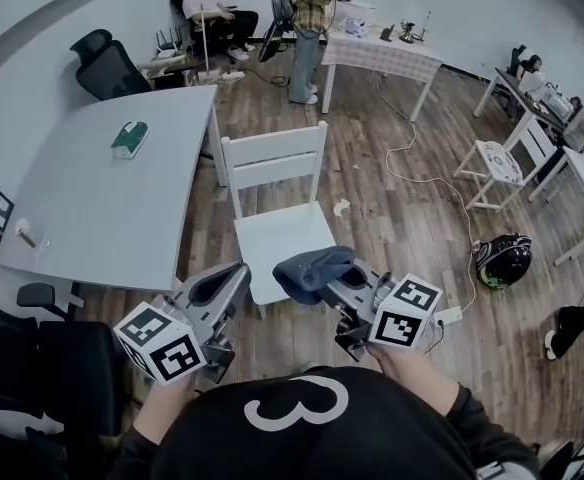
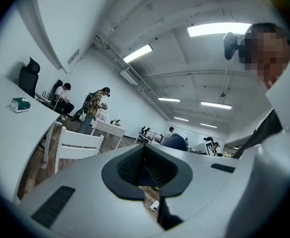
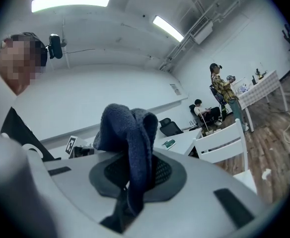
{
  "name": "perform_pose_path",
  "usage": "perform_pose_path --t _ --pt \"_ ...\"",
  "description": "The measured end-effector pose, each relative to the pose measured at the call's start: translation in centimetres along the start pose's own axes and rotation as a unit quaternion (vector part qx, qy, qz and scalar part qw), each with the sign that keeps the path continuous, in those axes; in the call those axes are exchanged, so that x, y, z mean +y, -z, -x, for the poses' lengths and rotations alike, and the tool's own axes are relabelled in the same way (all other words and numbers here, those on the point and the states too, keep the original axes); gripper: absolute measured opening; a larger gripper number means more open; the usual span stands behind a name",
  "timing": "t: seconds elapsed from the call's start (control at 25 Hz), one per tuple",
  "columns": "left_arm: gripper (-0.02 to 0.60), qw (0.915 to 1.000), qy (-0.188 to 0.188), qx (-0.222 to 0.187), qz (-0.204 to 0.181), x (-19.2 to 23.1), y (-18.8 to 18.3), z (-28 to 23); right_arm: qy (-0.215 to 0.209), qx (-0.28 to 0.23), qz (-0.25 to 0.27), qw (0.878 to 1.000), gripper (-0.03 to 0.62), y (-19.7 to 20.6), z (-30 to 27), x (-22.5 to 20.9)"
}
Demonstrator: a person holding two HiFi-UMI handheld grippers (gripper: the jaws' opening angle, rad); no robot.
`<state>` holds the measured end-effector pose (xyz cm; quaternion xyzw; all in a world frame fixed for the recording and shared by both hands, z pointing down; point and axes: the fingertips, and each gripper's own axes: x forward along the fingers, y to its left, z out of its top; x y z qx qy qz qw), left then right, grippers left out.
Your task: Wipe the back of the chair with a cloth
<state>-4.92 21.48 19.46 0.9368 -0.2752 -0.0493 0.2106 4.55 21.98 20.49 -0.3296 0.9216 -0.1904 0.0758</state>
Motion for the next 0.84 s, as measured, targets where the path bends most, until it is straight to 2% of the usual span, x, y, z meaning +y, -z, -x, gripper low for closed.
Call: perform_pose_path --t 0.28,0.84 --pt "0.014 0.9999 0.01 0.004 -0.004 -0.5 0.5 -0.1 0.002 -0.002 -0.012 1.0 0.051 0.7 0.3 0.3" --pt "0.014 1.0 0.007 -0.004 0.004 0.0 0.9 0.9 -0.01 -0.008 -0.02 1.0 0.05 1.2 -0.4 1.3"
